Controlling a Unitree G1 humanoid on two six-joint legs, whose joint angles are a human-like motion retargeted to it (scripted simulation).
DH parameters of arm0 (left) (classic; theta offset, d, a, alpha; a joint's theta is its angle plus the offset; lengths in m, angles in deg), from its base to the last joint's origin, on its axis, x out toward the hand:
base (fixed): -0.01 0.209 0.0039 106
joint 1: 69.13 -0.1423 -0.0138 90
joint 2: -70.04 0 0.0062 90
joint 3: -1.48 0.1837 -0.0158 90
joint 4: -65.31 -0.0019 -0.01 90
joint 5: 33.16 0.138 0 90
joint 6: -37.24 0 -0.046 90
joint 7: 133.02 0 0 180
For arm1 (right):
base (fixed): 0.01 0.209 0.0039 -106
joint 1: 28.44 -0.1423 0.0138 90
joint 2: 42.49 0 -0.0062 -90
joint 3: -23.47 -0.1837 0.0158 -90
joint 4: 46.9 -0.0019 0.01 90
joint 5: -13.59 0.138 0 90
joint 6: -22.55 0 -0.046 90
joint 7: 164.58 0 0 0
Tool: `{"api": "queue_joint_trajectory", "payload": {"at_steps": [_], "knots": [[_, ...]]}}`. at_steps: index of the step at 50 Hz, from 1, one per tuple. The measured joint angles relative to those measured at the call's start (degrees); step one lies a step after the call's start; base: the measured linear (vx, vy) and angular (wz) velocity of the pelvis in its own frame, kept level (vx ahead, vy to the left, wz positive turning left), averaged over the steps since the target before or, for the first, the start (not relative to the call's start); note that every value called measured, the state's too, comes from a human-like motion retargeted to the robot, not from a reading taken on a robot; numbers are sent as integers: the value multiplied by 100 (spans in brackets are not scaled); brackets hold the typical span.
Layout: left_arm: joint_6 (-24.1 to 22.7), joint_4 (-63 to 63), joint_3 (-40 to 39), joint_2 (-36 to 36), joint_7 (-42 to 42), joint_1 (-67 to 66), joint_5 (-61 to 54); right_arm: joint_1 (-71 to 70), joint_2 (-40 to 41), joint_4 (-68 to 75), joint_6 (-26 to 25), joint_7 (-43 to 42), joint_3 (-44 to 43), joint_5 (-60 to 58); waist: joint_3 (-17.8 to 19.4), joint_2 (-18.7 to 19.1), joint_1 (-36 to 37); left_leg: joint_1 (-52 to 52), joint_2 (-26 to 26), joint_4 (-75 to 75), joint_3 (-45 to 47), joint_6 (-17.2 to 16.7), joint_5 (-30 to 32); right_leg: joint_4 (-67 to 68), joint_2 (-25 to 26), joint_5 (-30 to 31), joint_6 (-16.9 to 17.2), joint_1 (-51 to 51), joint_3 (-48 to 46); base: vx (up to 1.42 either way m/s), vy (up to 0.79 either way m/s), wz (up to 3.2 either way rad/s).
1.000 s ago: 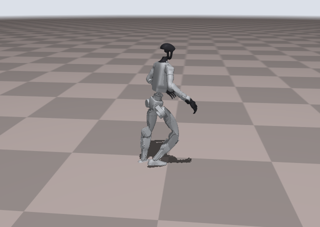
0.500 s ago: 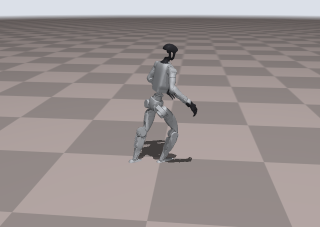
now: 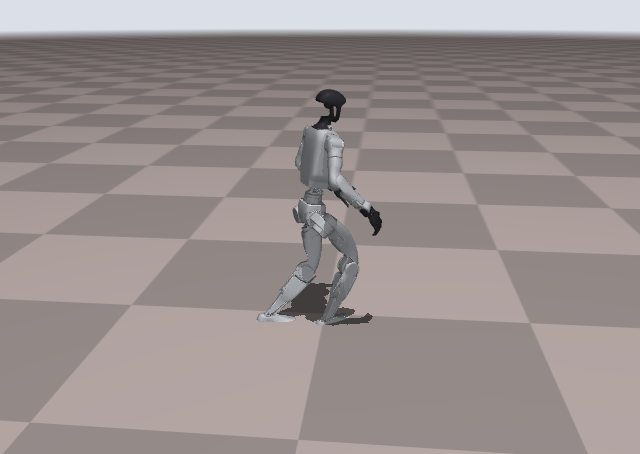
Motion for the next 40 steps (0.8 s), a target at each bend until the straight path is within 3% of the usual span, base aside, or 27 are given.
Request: {"api": "queue_joint_trajectory", "payload": {"at_steps": [2, 7, 8, 10, 12, 14, 20, 25, 27, 30, 32, 34, 37, 40], "knots": [[-23, -6, -96, -24, -98, 76, 177, 14, 35, 46, -6, -12, -54, -138, -95, 125, 45, -259, 29, 129, -169, 53, -116, -199, 198, 391, 71, -268, -27, -33, 2, -55], [-110, 82, -287, 97, -240, -54, 734, 258, 232, 222, 29, -155, -154, -374, -39, -101, 91, -602, -255, 191, -135, 298, -239, -440, 264, 1228, 474, -646, 182, -40, 2, -58], [-129, 97, -314, 144, -241, -94, 842, 298, 273, 274, 40, -195, -176, -398, -43, -140, 103, -707, -258, 136, -68, 343, -246, -621, 277, 1527, 614, -719, 218, -43, 1, -78], [-163, 125, -351, 259, -211, -188, 1039, 361, 341, 374, 51, -279, -209, -445, -95, -148, 163, -1004, -137, 38, 135, 386, -230, -1140, 401, 2753, 1137, -946, 318, -44, 0, -101], [-187, 145, -366, 406, -100, -313, 1143, 381, 370, 490, 63, -381, -221, -453, -183, -66, 266, -1400, 136, 12, 423, 350, -166, -1720, 334, 3129, 1116, -1080, 70, -42, -2, -133], [-195, 145, -333, 550, 37, -488, 1202, 382, 376, 609, 73, -508, -193, -437, -183, 44, 361, -1765, 414, 165, 727, 260, -111, -2007, 225, 2683, 876, -1062, -299, -43, -4, -151], [-184, 59, 17, 1022, 755, -1109, 1155, 164, 241, 824, 134, -927, -163, -344, -144, 386, 522, -2628, 1093, 426, 1577, -104, 203, -1138, -372, 621, -28, -703, -1164, -37, -8, -144], [-128, 477, 15, 1495, 1584, -1703, 943, -246, -4, 640, 352, -1424, -381, -135, -317, 408, 504, -2707, 1177, -520, 2449, -170, 703, 145, -1485, -516, -667, -145, -1408, -26, -8, -142], [-7, 1031, -161, 1782, 1968, -2023, 788, -341, -11, 453, 436, -1655, -486, -42, -423, 119, 343, -2176, 788, -1913, 2835, -90, 1325, 607, -2144, -689, -658, 18, -1238, -21, -5, -112], [-50, 1520, -47, 2003, 2239, -2023, 730, -416, 19, 255, 523, -1932, -596, -4, -566, 31, 54, -2227, 687, -2095, 3333, -110, 1504, 1118, -2693, -498, -485, 234, -1116, -23, -4, -107], [124, 2264, -66, 2419, 2456, -1843, 570, -463, 144, 133, 485, -2178, -639, -15, -647, -119, -79, -1327, 330, -4123, 3455, -74, 2442, 1178, -2785, -208, -216, 218, -845, -13, -1, -122], [62, 2613, 168, 2549, 2421, -1446, 626, -433, 244, 197, 452, -2273, -530, -50, -733, -233, -416, -1215, 188, -4430, 3627, -157, 2764, 1181, -2913, 111, 27, 210, -737, -17, -7, -82], [58, 3008, 728, 2662, 2178, -411, 718, -446, 497, 547, 342, -2289, -272, -65, -803, -322, -809, -1198, 211, -4547, 3720, -292, 3117, 869, -2773, 663, 412, 150, -700, -12, -7, -94], [66, 3008, 1650, 2394, 1843, 1042, 813, -488, 742, 1187, 270, -1950, -76, 70, -856, -208, -841, -1354, 593, -4484, 3584, -505, 3617, 202, -2354, 1470, 613, 101, -981, -8, -10, -135]]}}
